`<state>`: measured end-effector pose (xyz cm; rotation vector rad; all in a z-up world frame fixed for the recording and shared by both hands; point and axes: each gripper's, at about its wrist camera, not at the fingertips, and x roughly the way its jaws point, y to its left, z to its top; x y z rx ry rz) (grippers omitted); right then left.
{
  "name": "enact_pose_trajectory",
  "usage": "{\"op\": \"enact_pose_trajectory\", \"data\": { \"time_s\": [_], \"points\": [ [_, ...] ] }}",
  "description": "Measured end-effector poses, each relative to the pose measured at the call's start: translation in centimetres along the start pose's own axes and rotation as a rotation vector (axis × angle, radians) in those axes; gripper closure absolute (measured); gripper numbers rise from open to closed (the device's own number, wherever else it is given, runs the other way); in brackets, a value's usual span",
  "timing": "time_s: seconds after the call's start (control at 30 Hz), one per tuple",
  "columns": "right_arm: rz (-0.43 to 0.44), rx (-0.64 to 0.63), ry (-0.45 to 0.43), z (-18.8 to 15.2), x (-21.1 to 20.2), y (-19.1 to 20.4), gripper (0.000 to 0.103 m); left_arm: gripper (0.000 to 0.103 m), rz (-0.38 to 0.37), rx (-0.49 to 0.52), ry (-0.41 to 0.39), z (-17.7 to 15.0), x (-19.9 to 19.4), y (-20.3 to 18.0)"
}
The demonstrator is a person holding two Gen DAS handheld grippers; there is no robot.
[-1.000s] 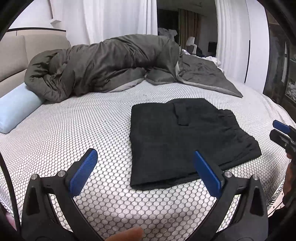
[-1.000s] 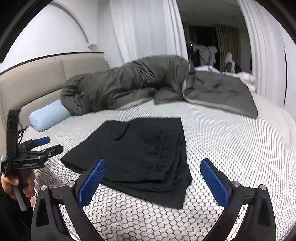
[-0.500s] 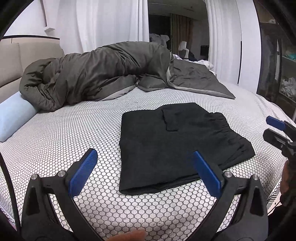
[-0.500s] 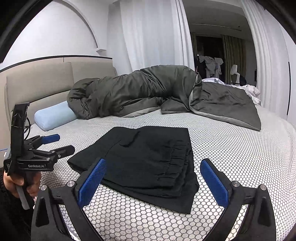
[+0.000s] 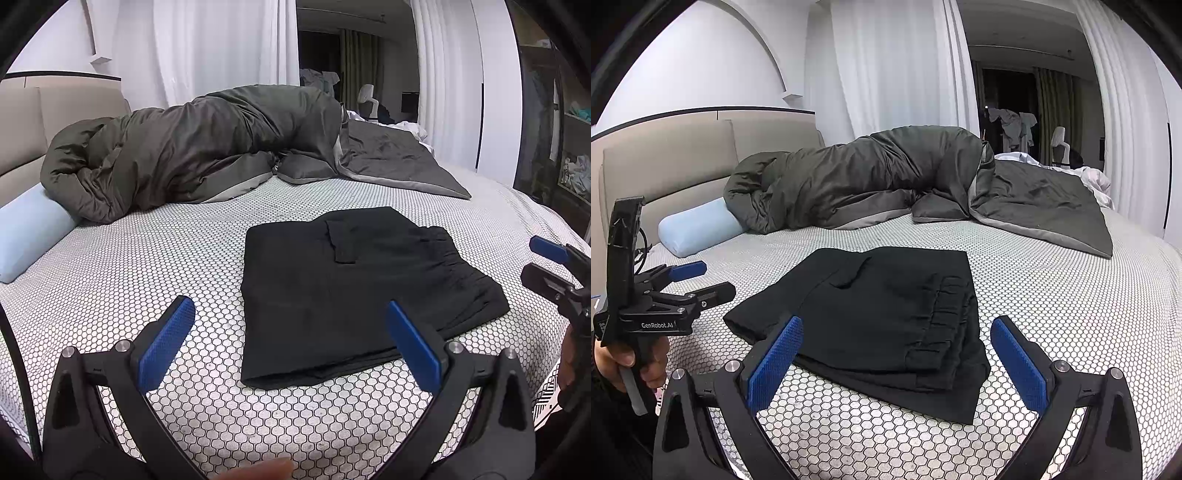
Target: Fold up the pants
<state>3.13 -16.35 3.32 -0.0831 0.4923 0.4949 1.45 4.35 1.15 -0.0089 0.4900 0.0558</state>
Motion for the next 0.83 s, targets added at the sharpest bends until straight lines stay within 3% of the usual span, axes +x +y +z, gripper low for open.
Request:
{"op": "enact_pose_trajectory", "data": {
  "time_s": [0.83],
  "points": [
    [0.000, -0.016, 0.013, -0.06, 0.49, -0.07, 0.000, 0.001, 0.009, -0.005, -0.003, -0.05, -0.32, -0.07]
  ]
}}
